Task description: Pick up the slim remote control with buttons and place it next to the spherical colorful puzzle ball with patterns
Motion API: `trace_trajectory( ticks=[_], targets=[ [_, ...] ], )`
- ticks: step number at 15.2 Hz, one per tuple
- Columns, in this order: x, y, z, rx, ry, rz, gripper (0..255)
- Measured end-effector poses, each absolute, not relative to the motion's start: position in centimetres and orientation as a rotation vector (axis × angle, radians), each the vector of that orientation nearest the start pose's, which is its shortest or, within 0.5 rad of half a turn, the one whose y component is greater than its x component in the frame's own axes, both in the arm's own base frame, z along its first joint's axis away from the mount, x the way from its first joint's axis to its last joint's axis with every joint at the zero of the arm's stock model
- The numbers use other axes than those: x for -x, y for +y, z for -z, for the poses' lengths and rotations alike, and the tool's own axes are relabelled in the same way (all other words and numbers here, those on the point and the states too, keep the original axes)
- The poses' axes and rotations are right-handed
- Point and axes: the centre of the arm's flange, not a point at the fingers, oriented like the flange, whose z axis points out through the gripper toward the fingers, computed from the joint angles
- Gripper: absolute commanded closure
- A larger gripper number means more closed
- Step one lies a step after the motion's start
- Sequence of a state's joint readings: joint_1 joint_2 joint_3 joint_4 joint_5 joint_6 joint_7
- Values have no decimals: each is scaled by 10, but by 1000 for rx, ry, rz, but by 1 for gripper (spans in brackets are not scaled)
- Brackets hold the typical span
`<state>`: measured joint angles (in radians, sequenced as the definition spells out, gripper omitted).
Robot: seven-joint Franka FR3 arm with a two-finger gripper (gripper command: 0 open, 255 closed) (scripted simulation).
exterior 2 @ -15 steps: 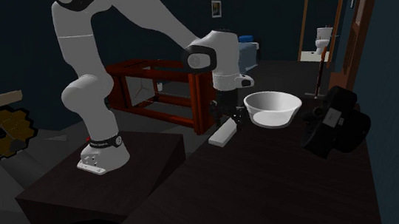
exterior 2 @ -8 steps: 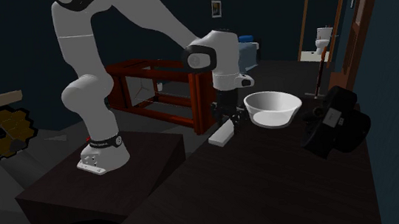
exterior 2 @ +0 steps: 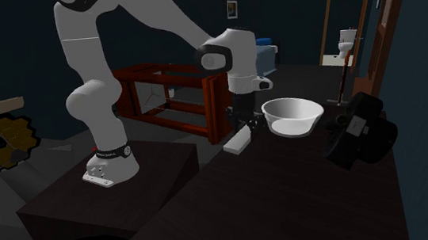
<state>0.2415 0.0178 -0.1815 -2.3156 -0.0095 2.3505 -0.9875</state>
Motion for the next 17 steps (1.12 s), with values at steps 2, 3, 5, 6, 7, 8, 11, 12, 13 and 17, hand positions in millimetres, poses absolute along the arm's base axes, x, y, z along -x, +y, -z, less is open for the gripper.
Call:
trace_trajectory(
  ticks=[2, 3, 5, 6, 7, 8, 11, 12, 13, 17],
  targets=[
    [-511, 30, -347, 2729, -1589, 17, 255],
    [-511, 30, -353, 2729, -1589, 17, 255],
    [-511, 30, -362, 2729, -1589, 16, 255],
    [-513, 29, -367, 2729, -1589, 16, 255],
    [-512, 31, -372, 2729, -1589, 16, 255],
    [-511, 30, -379, 2729, -1589, 17, 255],
    [-512, 29, -394, 2729, -1589, 16, 255],
    [-513, 30, -399, 2729, -1589, 17, 255],
    [-512, 30, -404, 2729, -1589, 17, 255],
    [-511, 30, -426, 2730, -1588, 17, 255]
  ],
)
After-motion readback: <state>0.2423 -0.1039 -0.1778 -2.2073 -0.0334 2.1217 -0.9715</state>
